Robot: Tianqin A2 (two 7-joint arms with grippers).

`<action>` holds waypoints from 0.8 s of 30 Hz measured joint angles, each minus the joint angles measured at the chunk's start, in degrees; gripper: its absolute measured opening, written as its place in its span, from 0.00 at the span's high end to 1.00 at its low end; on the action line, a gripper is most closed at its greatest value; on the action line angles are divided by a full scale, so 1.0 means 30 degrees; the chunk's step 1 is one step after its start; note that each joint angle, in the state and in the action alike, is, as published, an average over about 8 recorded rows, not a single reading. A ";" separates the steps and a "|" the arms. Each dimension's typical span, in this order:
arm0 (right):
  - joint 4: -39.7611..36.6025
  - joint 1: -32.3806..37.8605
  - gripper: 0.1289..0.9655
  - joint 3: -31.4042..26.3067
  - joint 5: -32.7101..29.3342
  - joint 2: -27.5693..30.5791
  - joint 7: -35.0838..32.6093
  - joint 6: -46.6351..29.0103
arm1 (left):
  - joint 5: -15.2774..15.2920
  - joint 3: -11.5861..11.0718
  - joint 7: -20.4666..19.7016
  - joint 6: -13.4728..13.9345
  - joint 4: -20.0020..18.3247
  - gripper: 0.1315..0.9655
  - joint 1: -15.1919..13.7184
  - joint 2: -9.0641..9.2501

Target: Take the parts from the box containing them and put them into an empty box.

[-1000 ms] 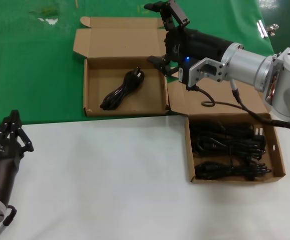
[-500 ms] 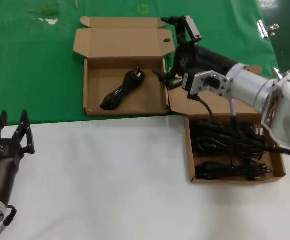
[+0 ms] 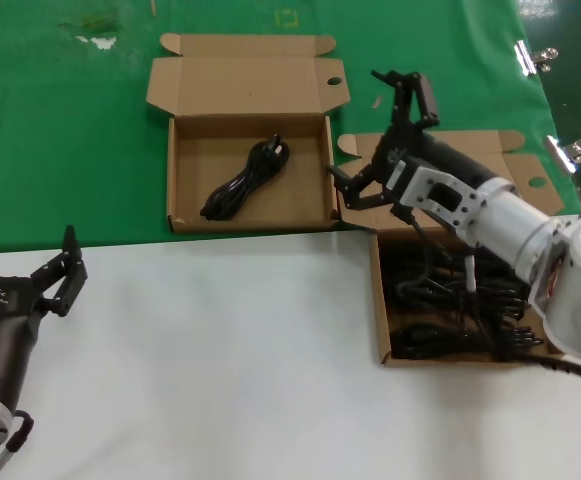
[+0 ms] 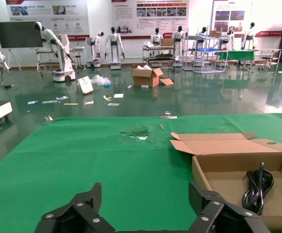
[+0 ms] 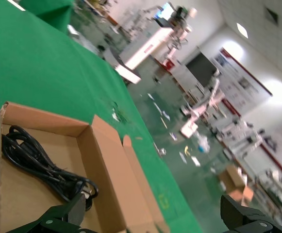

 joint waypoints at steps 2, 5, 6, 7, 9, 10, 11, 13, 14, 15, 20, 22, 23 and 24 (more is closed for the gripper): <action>0.0530 -0.0526 0.00 0.0108 -0.0007 0.0038 0.0749 0.0406 | 0.0000 0.0000 0.0000 0.0000 0.0000 0.50 0.0000 0.0000; 0.1347 -0.1344 0.00 0.0273 -0.0018 0.0097 0.1903 0.1030 | 0.0000 0.0000 0.0000 0.0000 0.0000 0.41 0.0000 0.0000; 0.1622 -0.1617 0.00 0.0329 -0.0021 0.0117 0.2292 0.1240 | 0.0000 0.0000 0.0000 0.0000 0.0000 0.41 0.0000 0.0000; 0.1887 -0.1880 0.00 0.0383 -0.0025 0.0136 0.2666 0.1444 | 0.0000 0.0000 0.0000 0.0000 0.0000 0.38 0.0000 0.0000; 0.2427 -0.2426 0.00 0.0495 -0.0032 0.0176 0.3430 0.1859 | 0.0000 0.0000 0.0001 0.0000 0.0000 0.33 0.0000 0.0000; 0.2703 -0.2699 0.00 0.0550 -0.0036 0.0196 0.3819 0.2070 | 0.0000 0.0000 0.0001 0.0000 0.0000 0.30 0.0000 0.0000; 0.2968 -0.2962 0.00 0.0604 -0.0040 0.0215 0.4193 0.2274 | 0.0000 0.0000 0.0001 0.0000 0.0000 0.27 0.0000 0.0000; 0.3518 -0.3497 0.00 0.0716 -0.0047 0.0253 0.4971 0.2695 | 0.0000 0.0000 0.0001 0.0000 0.0000 0.22 0.0000 0.0000; 0.3793 -0.3770 0.00 0.0772 -0.0051 0.0273 0.5360 0.2907 | -0.0001 0.0000 0.0001 0.0000 0.0000 0.19 0.0000 0.0000; 0.4068 -0.4043 0.00 0.0828 -0.0055 0.0293 0.5749 0.3118 | -0.0001 0.0000 0.0001 0.0000 0.0000 0.19 0.0000 0.0000; 0.5425 -0.5387 0.00 0.1103 -0.0073 0.0390 0.7666 0.4158 | -0.0003 0.0000 0.0001 0.0000 0.0000 0.11 0.0000 0.0000; 0.5966 -0.5923 0.00 0.1212 -0.0080 0.0429 0.8431 0.4572 | -0.0003 0.0000 0.0001 0.0000 0.0000 0.07 0.0000 0.0000; 0.6231 -0.6186 0.00 0.1266 -0.0083 0.0448 0.8805 0.4775 | -0.0004 0.0000 0.0001 0.0000 0.0000 0.06 0.0000 0.0000; 0.6506 -0.6459 0.00 0.1322 -0.0087 0.0468 0.9195 0.4986 | -0.0004 0.0000 0.0002 0.0000 0.0000 0.06 0.0000 0.0000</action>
